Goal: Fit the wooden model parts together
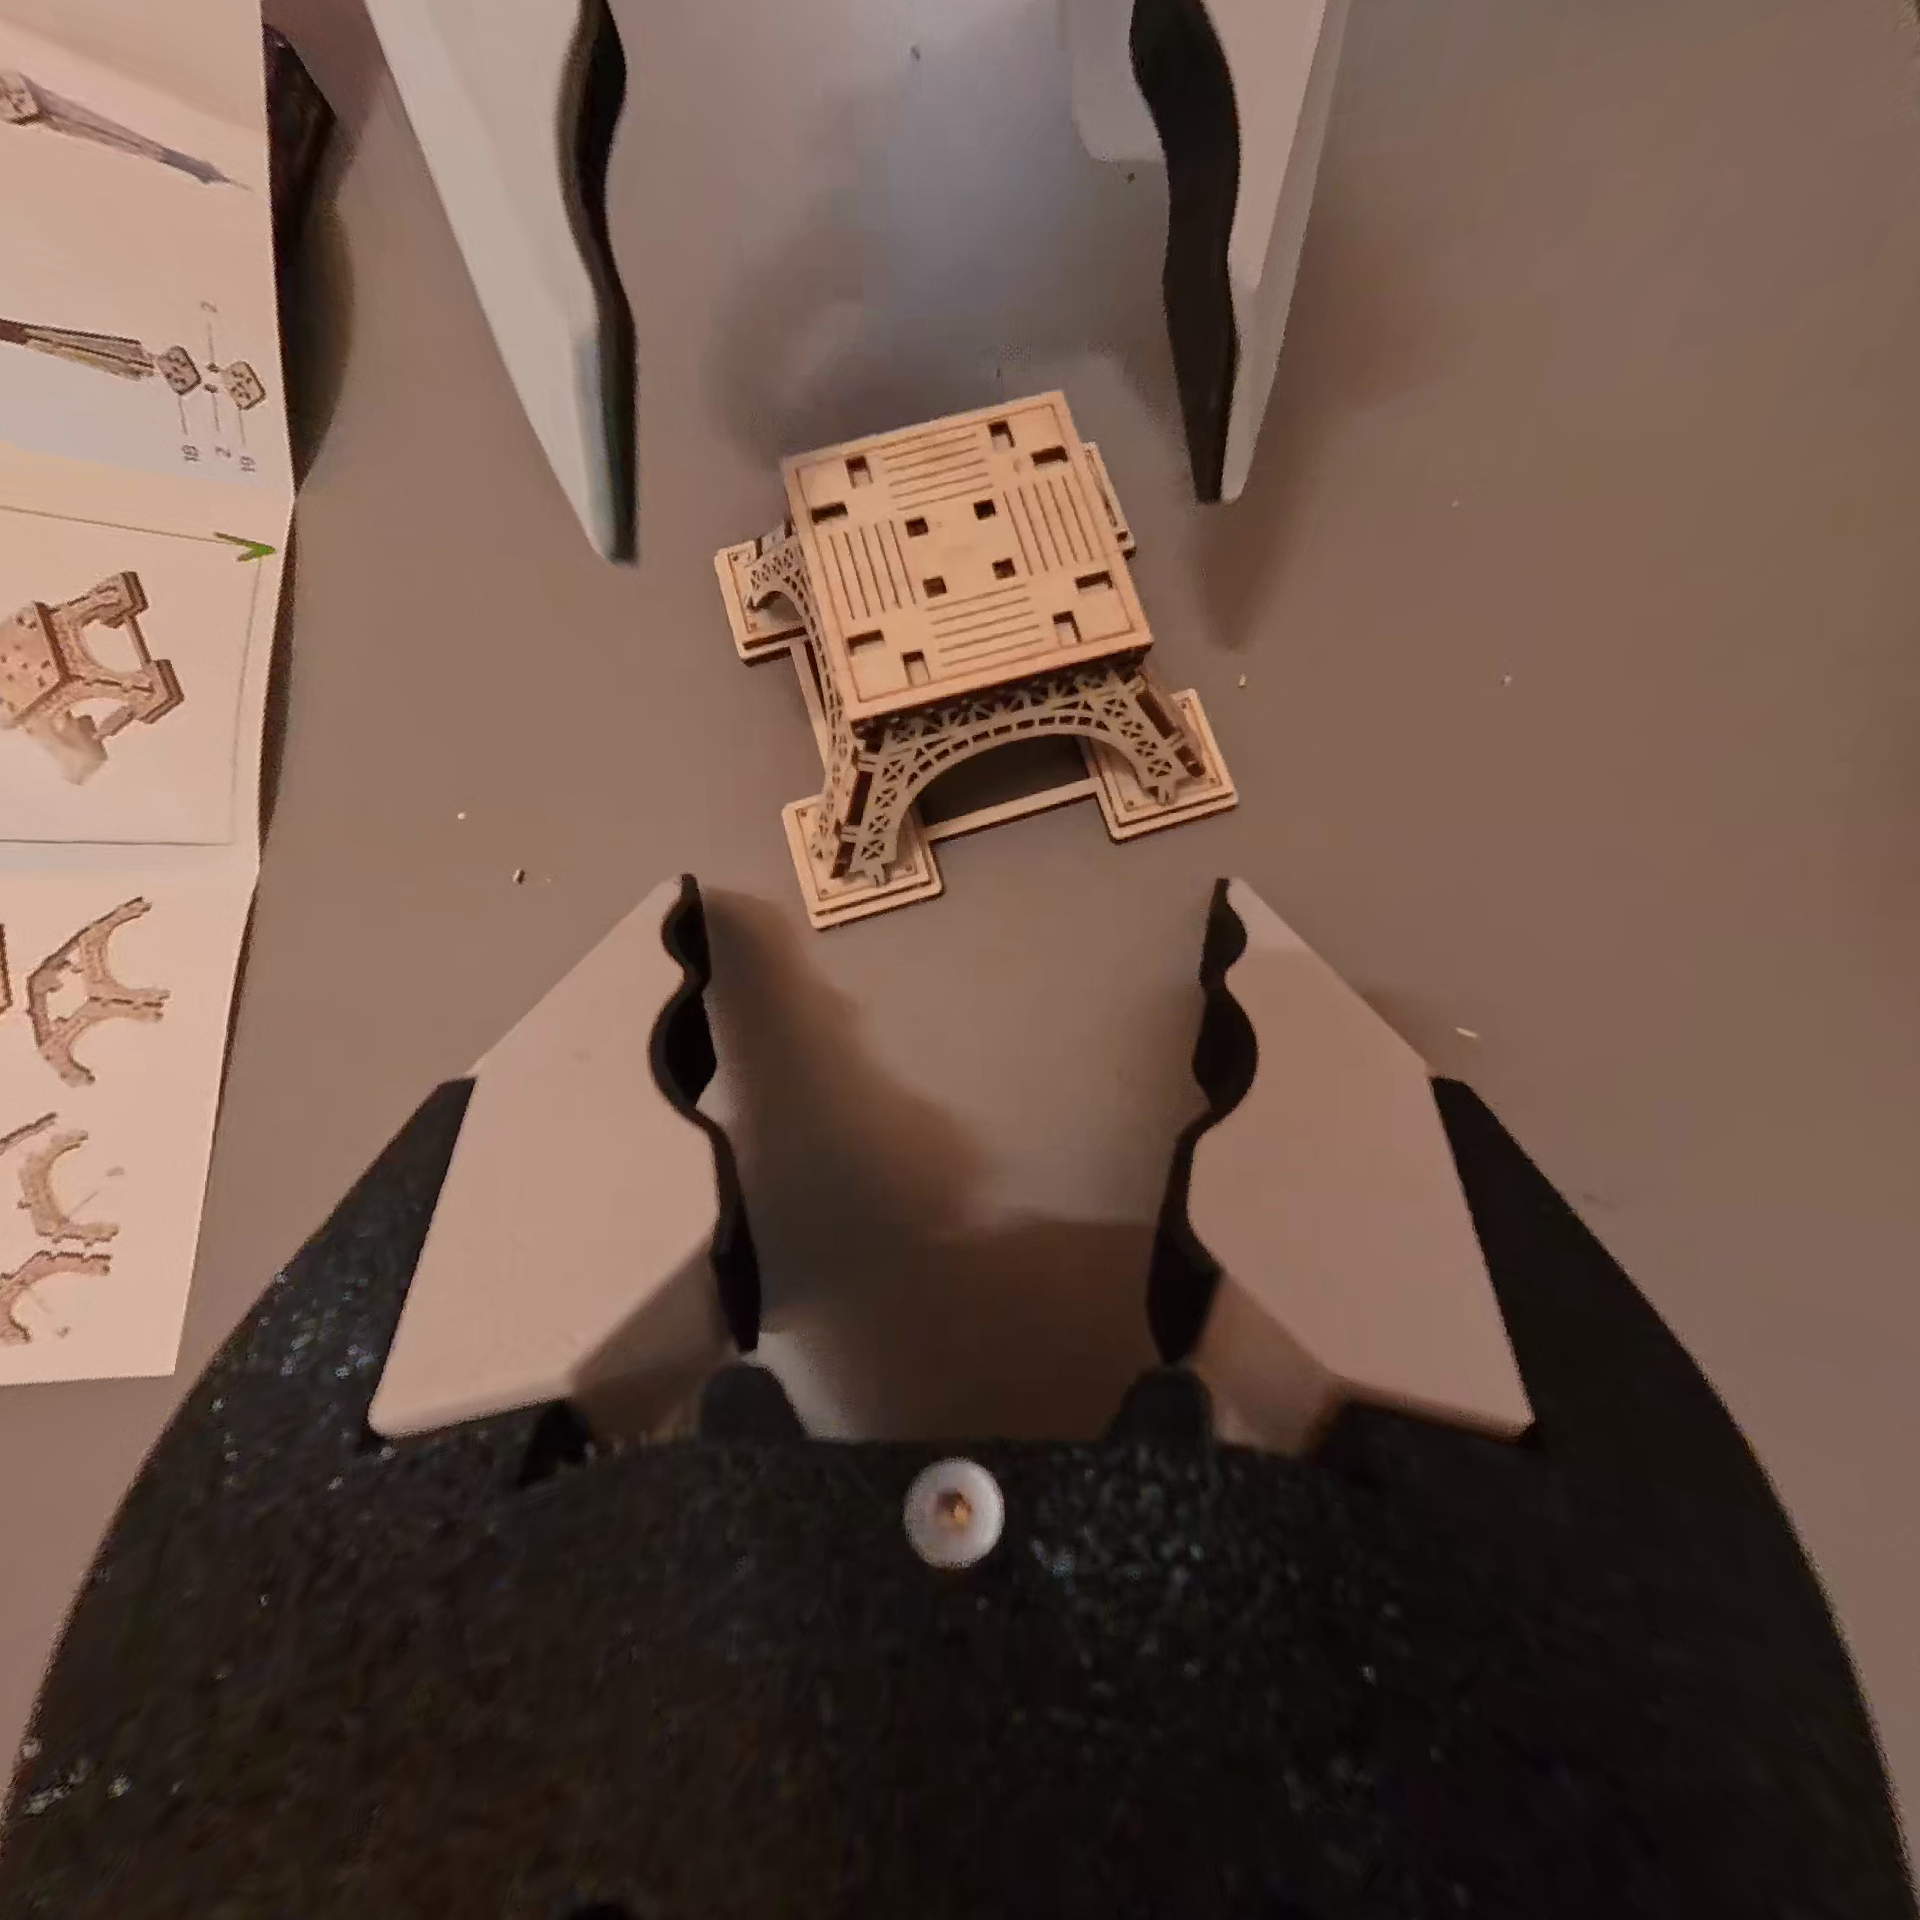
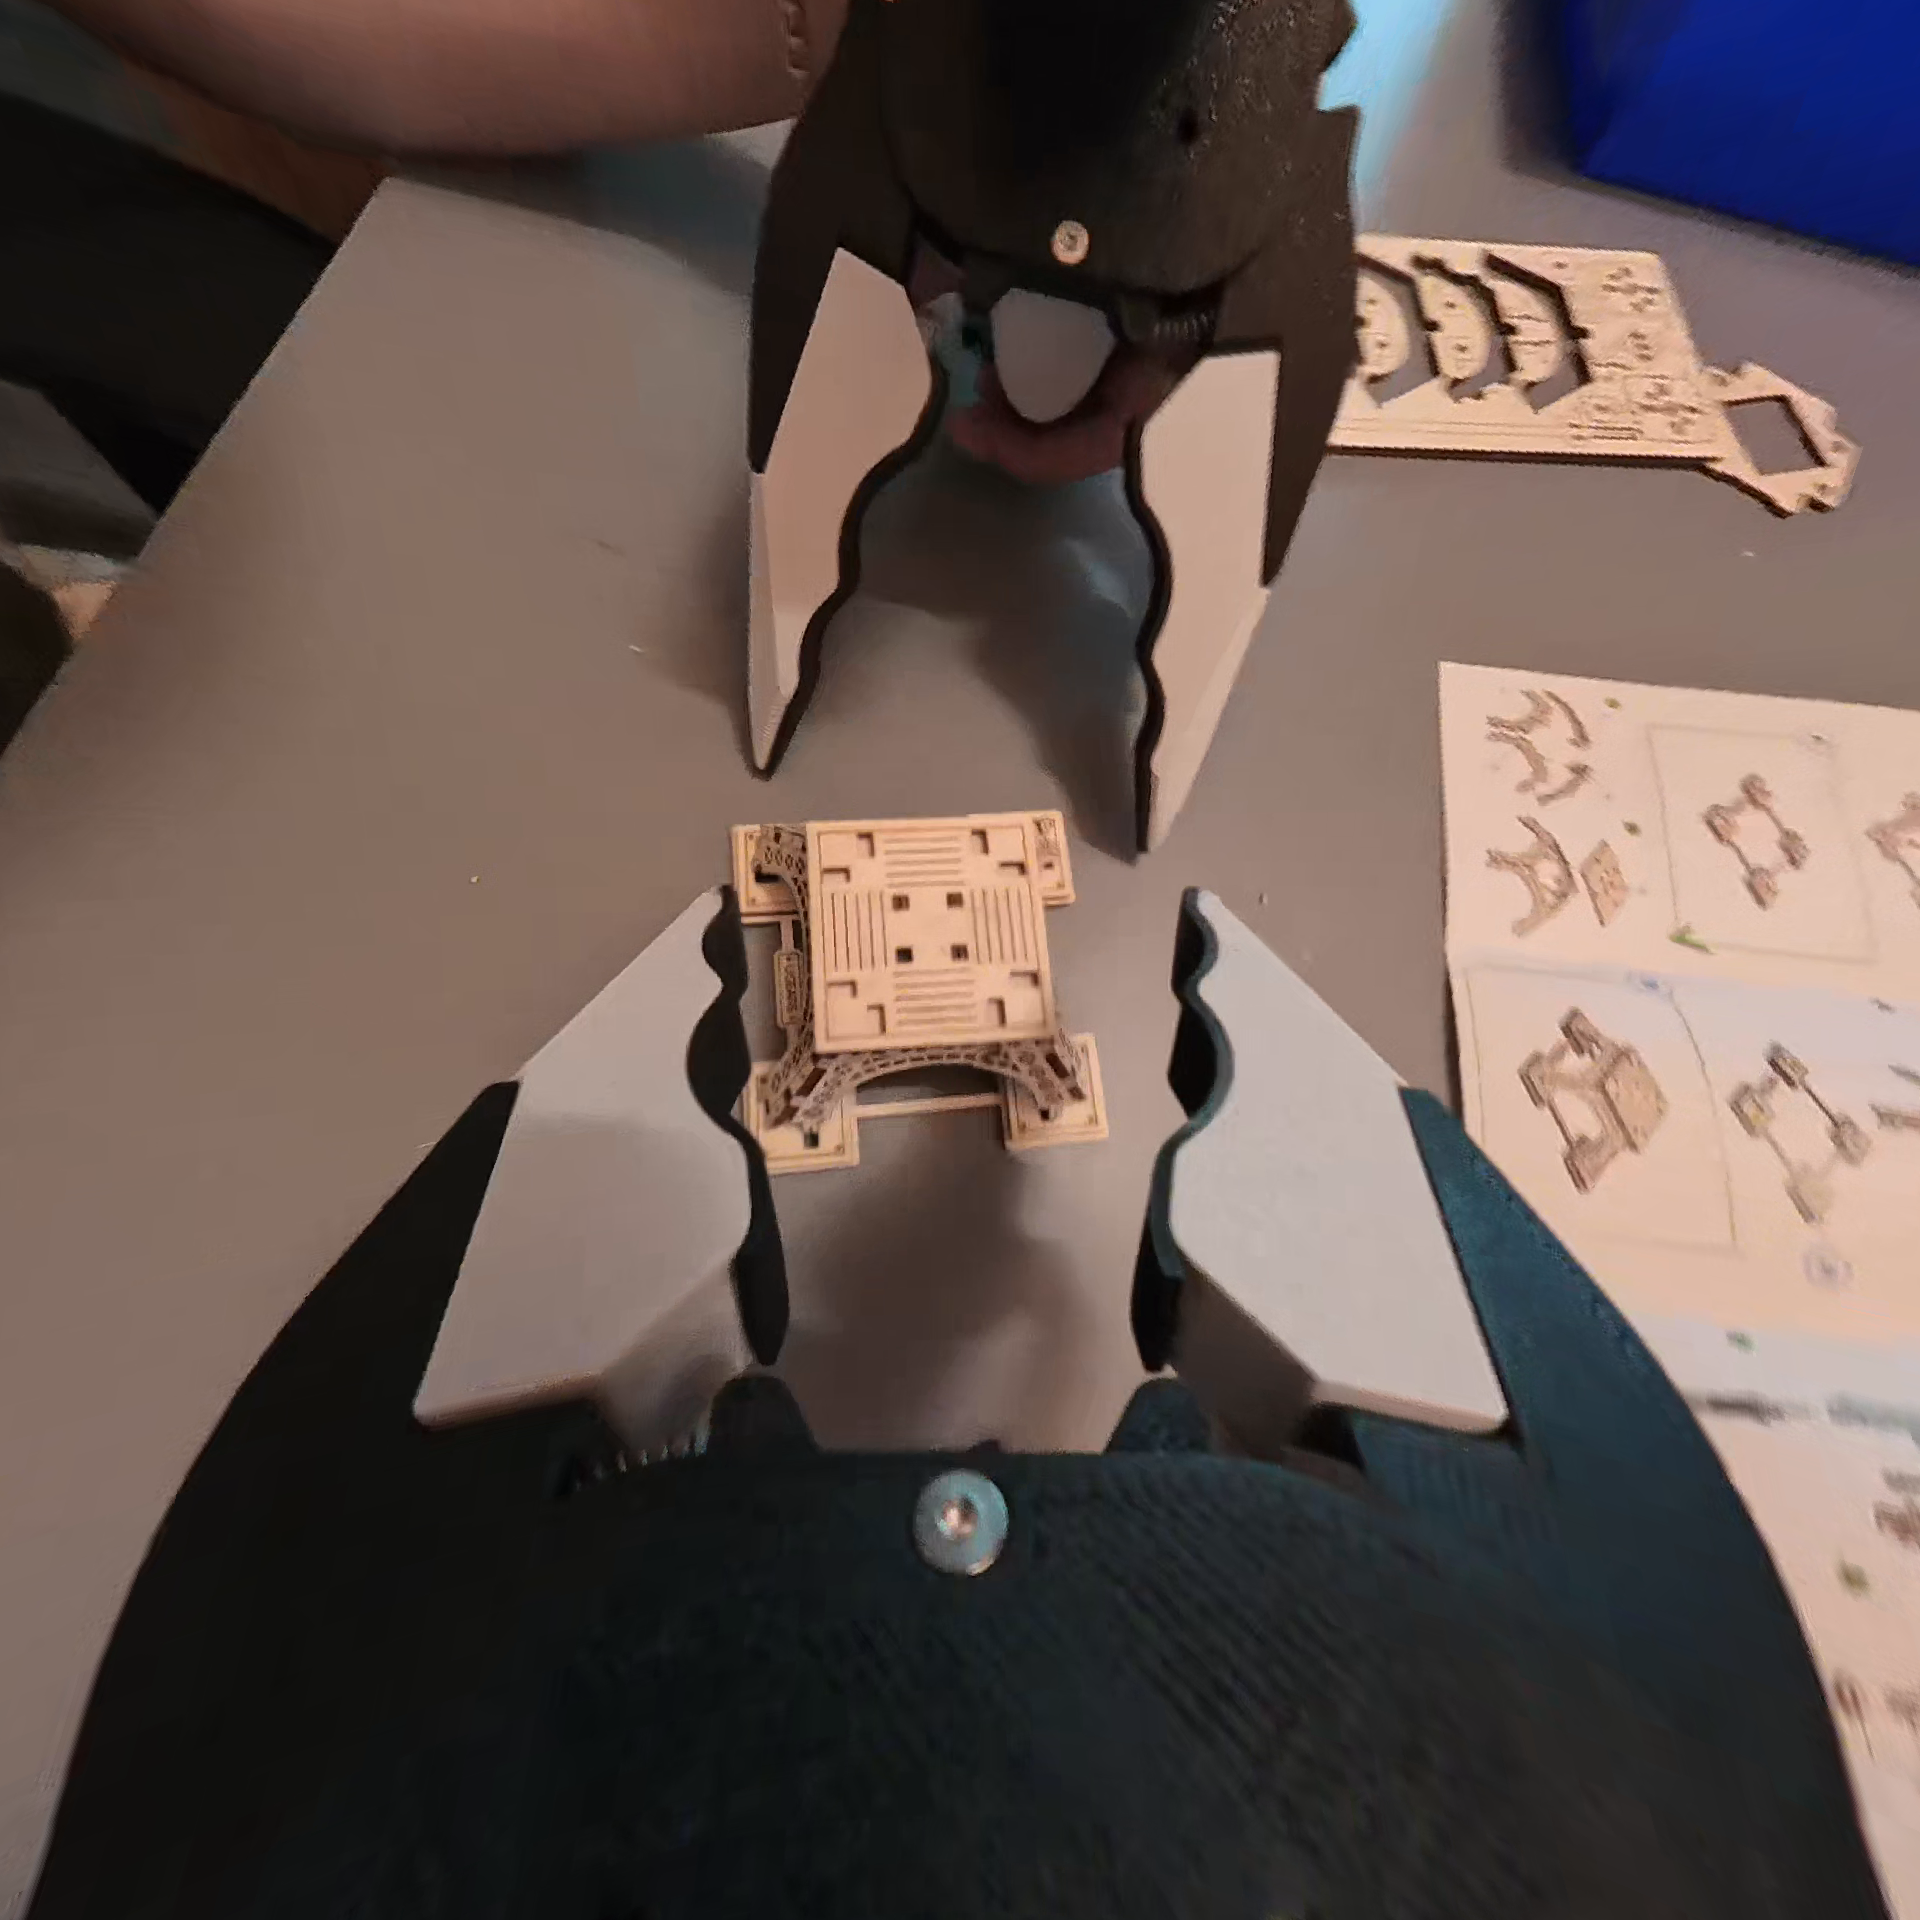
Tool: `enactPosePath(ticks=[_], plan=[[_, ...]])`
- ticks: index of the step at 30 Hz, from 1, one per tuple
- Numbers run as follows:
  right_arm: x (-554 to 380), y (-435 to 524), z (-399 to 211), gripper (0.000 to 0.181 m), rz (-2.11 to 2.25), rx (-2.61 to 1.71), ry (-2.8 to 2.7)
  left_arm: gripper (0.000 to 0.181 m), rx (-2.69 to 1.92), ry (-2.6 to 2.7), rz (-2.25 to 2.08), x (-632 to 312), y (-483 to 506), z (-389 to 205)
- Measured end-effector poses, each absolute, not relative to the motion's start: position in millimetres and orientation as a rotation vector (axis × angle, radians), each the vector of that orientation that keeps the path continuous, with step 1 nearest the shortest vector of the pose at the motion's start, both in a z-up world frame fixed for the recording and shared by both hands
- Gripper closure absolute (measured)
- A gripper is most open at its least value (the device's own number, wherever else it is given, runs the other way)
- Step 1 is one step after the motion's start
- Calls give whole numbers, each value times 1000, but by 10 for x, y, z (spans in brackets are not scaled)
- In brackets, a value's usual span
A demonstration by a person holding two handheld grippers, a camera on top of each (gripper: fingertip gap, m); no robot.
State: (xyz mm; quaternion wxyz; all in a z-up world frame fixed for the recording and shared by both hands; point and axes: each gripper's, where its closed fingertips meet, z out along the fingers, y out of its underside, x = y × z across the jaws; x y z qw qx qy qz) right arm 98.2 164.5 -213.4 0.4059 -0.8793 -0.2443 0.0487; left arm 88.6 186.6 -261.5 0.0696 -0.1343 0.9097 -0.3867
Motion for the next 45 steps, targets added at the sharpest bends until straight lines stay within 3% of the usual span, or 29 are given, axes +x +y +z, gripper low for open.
enactPosePath(ticks=[9, 45], plan=[[932, 1636, -2474, 126, 166, -2331, -801, 91, -402, 2757, -1184, 867, 1863, -2627], [936, 1555, -2454, 127, 231, -2253, -798, 92, -403, 2759, -1187, 872, 1858, -2630]])
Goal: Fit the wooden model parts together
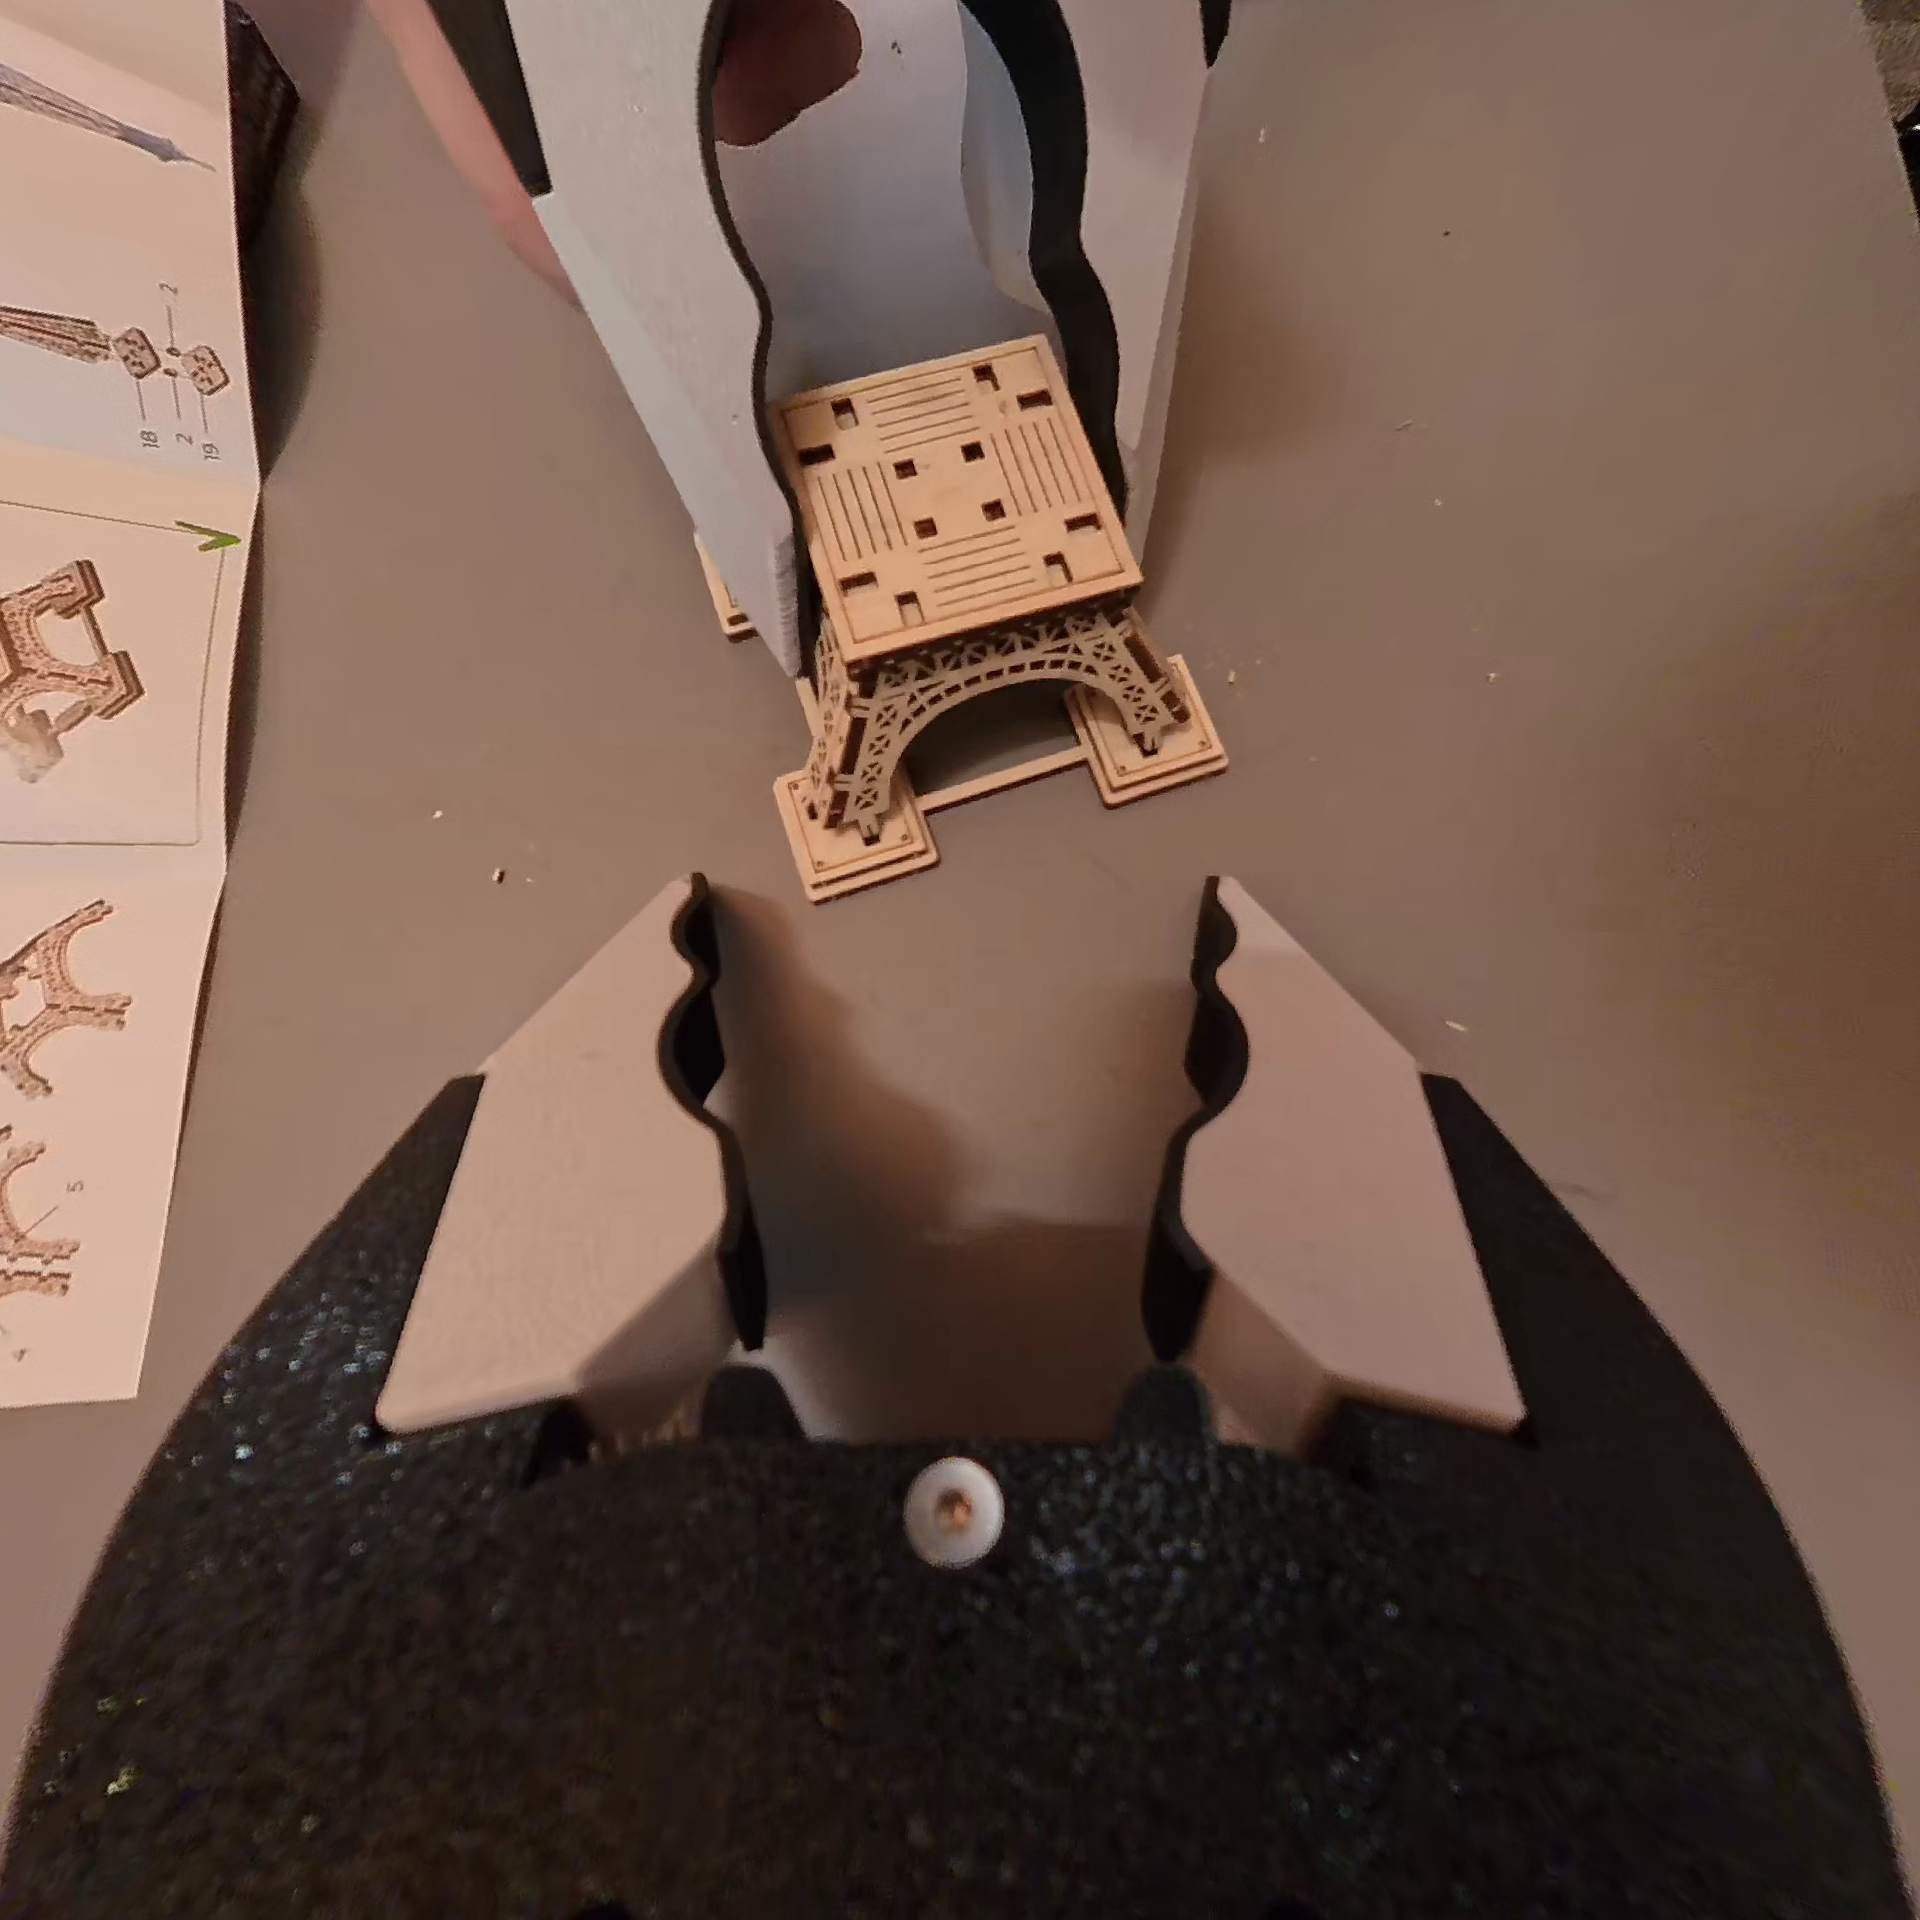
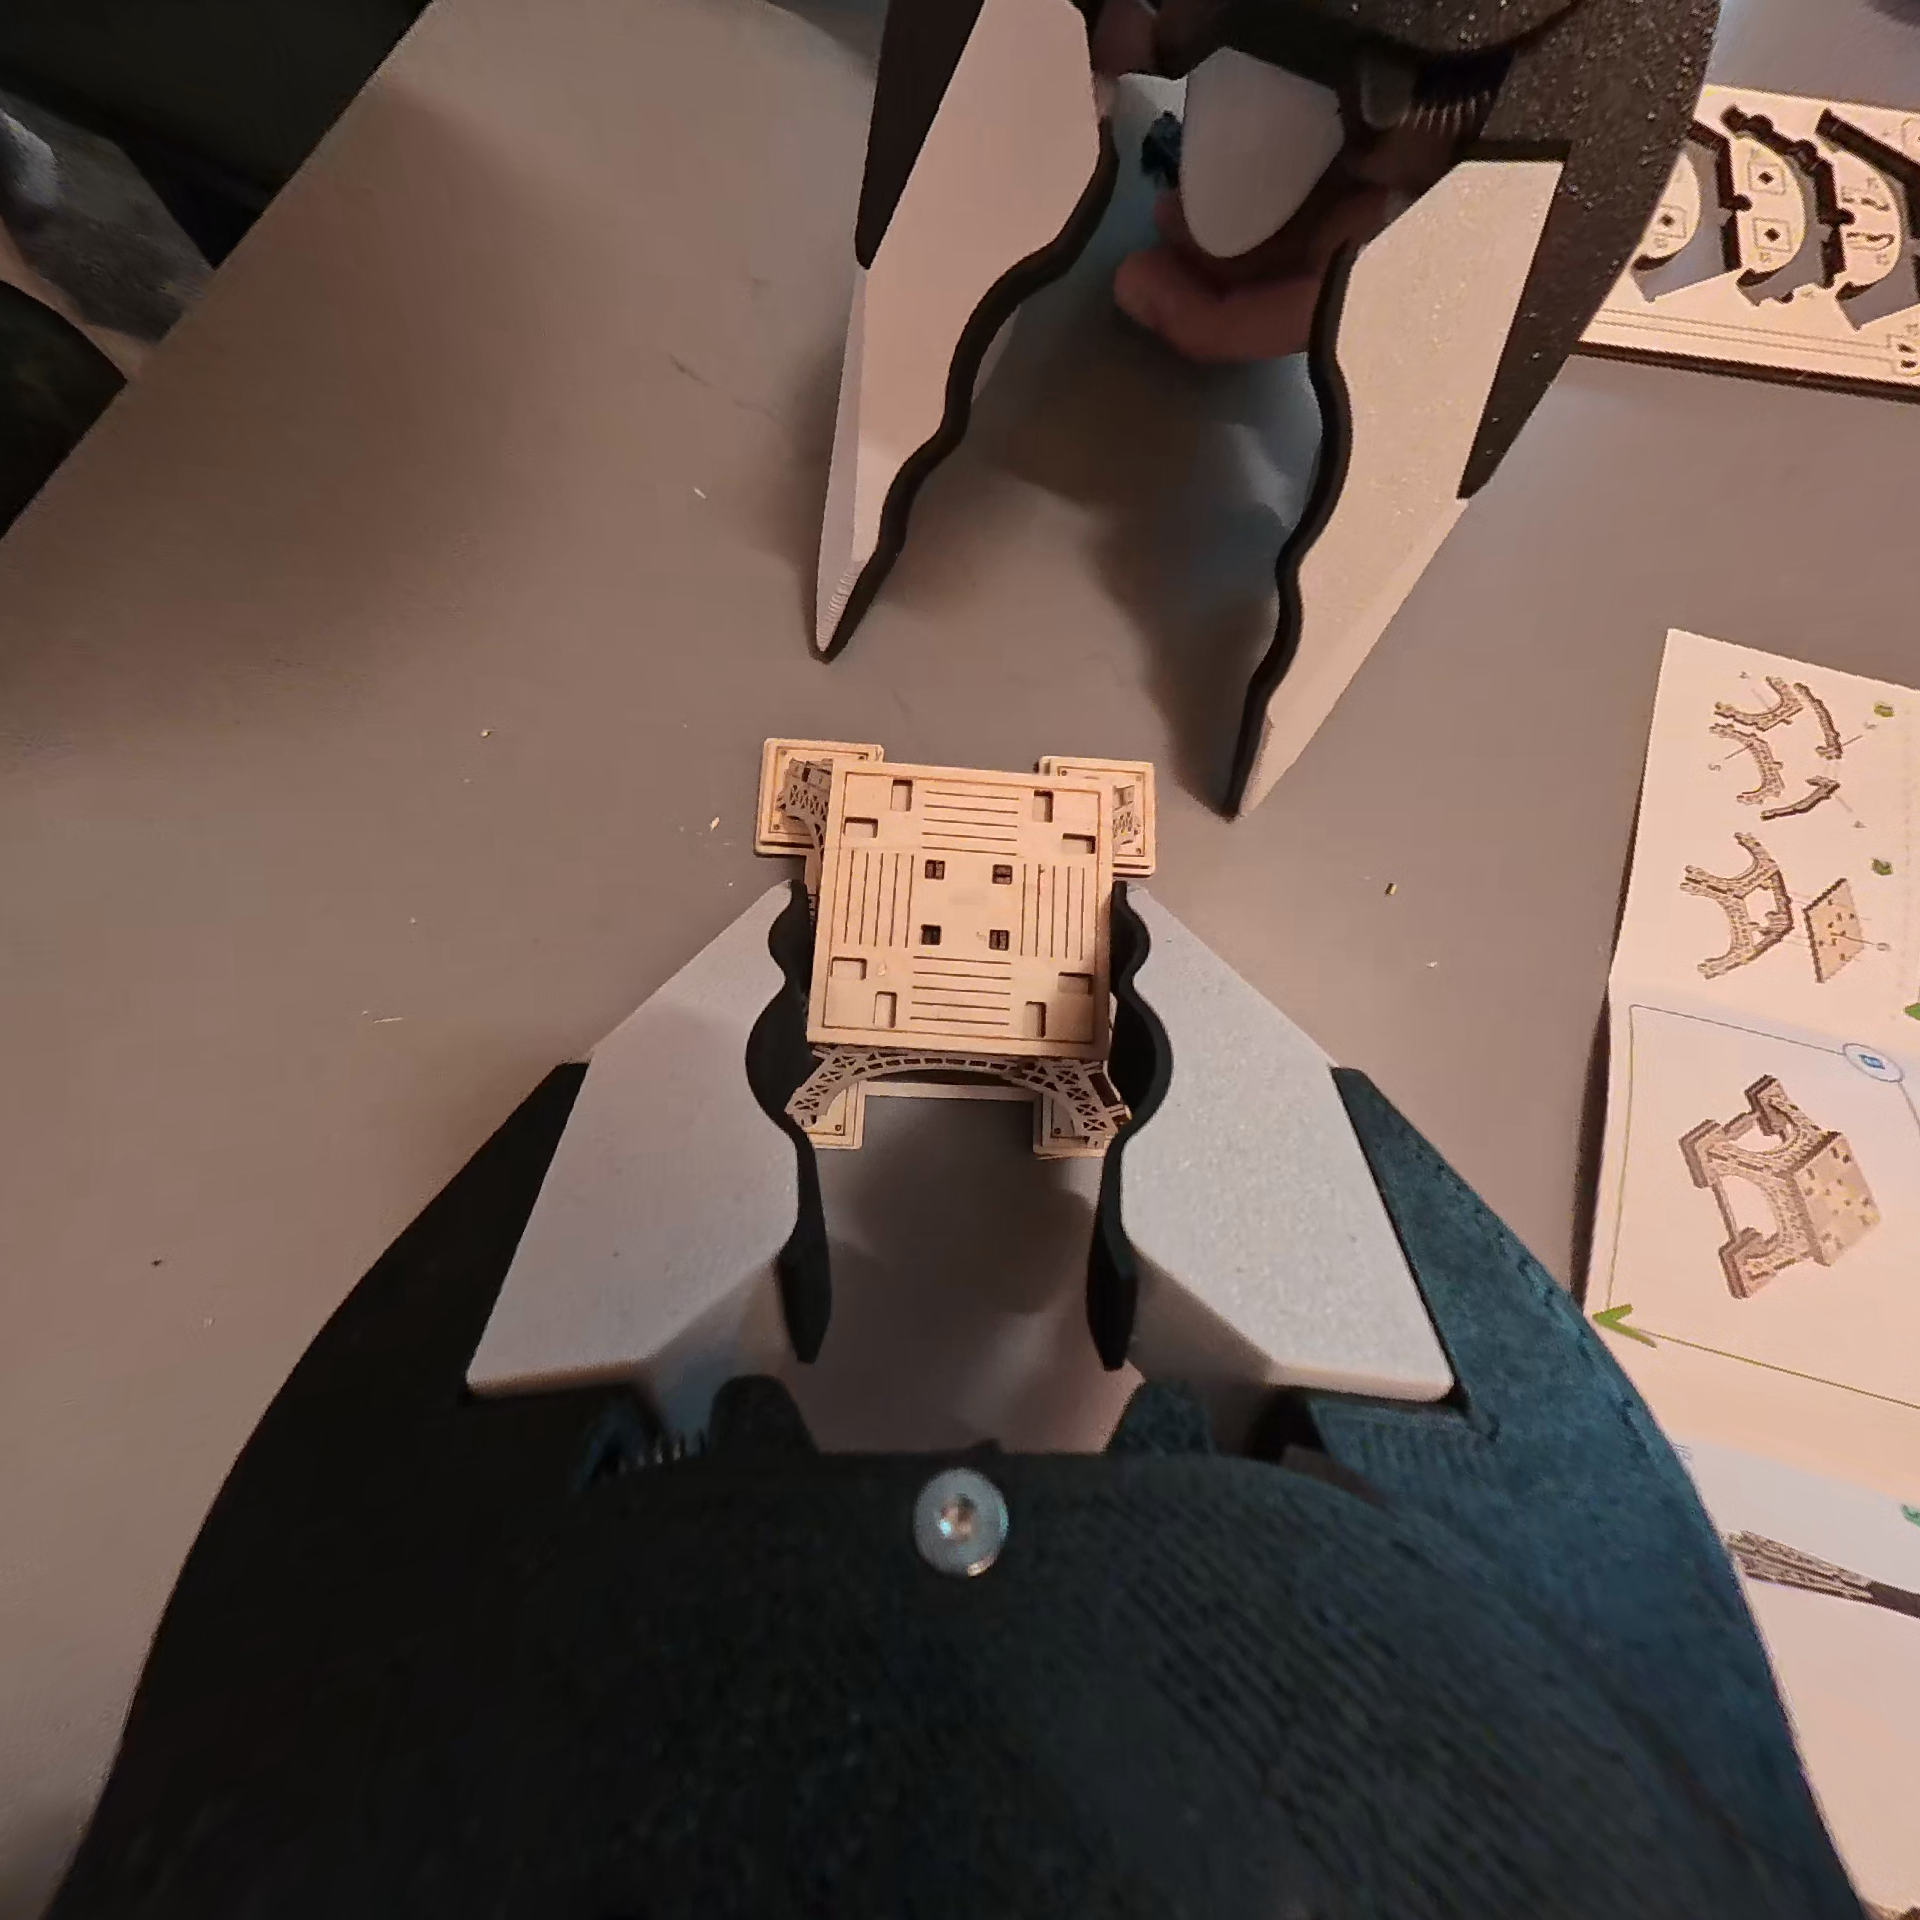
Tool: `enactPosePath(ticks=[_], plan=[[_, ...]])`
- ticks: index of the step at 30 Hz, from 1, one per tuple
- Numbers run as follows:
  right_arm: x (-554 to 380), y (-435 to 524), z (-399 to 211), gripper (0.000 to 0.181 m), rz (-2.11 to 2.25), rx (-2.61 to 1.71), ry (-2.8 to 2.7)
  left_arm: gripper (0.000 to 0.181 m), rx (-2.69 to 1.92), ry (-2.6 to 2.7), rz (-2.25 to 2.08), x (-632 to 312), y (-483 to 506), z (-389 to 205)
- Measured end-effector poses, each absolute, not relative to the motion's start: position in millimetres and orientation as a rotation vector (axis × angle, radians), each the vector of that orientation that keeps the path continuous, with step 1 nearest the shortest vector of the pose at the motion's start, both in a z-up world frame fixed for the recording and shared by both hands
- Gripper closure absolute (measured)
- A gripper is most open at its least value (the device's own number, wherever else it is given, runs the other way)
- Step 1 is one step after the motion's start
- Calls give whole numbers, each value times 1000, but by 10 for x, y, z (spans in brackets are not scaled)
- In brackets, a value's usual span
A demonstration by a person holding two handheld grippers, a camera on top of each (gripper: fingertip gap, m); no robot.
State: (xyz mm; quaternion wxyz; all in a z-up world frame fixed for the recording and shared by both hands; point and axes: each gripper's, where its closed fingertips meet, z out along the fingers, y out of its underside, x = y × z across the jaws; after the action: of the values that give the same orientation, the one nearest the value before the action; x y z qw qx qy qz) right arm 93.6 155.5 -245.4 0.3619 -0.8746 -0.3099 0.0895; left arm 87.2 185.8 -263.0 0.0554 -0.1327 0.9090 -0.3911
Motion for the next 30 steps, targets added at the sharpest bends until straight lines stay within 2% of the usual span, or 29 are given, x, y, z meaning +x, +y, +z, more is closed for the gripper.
enactPosePath(ticks=[30], plan=[[875, 1600, -2461, 126, 249, -2265, -728, 92, -401, 2759, -1188, 875, 1856, -2632]])
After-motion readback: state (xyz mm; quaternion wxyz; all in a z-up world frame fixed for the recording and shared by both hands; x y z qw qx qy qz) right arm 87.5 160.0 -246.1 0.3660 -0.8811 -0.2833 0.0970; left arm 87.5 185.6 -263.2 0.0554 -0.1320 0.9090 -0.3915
